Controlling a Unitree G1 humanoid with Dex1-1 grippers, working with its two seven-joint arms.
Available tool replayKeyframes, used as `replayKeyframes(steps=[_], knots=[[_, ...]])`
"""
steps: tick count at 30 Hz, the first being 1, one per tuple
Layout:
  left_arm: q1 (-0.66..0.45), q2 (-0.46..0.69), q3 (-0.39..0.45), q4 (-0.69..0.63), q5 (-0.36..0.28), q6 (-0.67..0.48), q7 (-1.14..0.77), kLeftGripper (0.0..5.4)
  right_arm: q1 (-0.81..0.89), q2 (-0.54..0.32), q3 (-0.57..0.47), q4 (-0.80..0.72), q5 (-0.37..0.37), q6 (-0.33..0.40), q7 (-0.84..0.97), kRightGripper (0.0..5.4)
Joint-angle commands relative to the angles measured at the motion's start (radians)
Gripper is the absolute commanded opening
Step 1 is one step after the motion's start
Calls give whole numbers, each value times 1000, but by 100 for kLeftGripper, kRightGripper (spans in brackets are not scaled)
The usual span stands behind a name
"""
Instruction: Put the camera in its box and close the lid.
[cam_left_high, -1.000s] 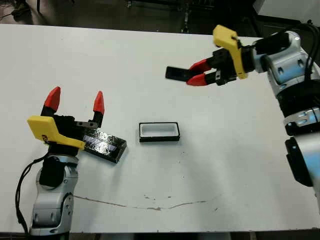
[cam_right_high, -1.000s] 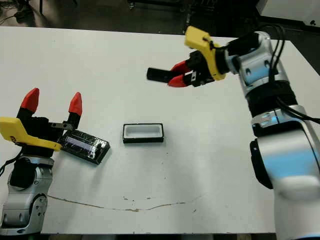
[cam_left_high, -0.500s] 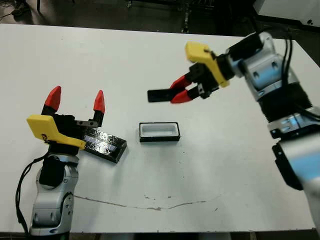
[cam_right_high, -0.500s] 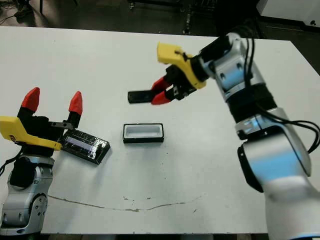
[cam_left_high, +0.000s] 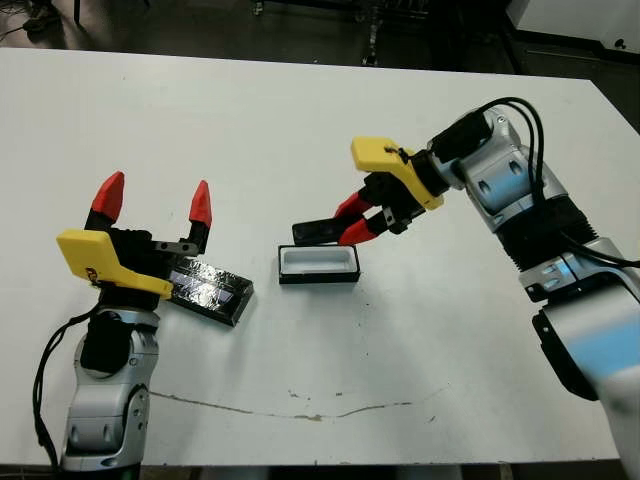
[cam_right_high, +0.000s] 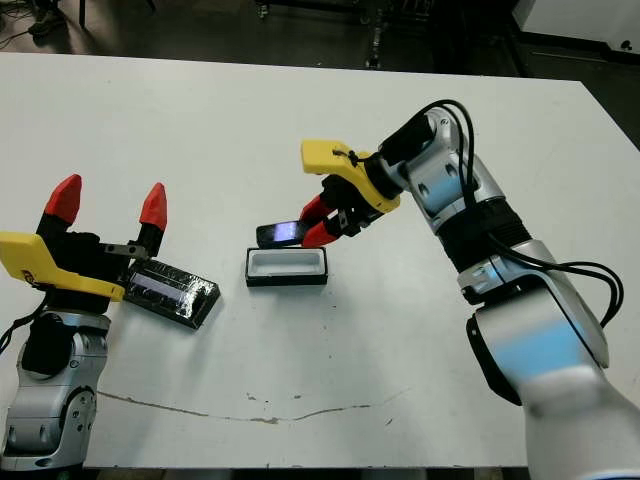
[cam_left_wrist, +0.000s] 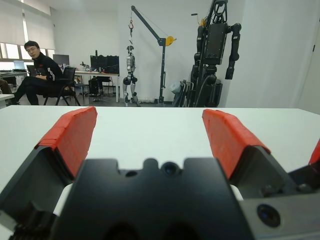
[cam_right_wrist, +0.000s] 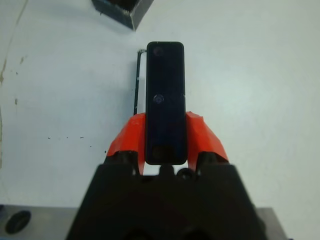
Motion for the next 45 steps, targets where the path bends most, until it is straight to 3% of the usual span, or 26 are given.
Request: replayKeyframes(steps=[1, 14, 33, 45], knots=[[7, -3, -1, 0, 1, 10, 9, 540, 23, -5, 16, -23, -22, 18, -17, 165], [14, -6, -1, 14, -7, -4, 0, 540, 9, 24, 57, 11, -56, 75, -14, 165], [21, -12, -3, 14, -7, -9, 0, 540, 20, 63, 55, 30, -79, 7, -51, 165], [25, -12, -5, 17, -1, -17, 3, 540, 23, 86, 59, 40, -102, 23, -67, 165]])
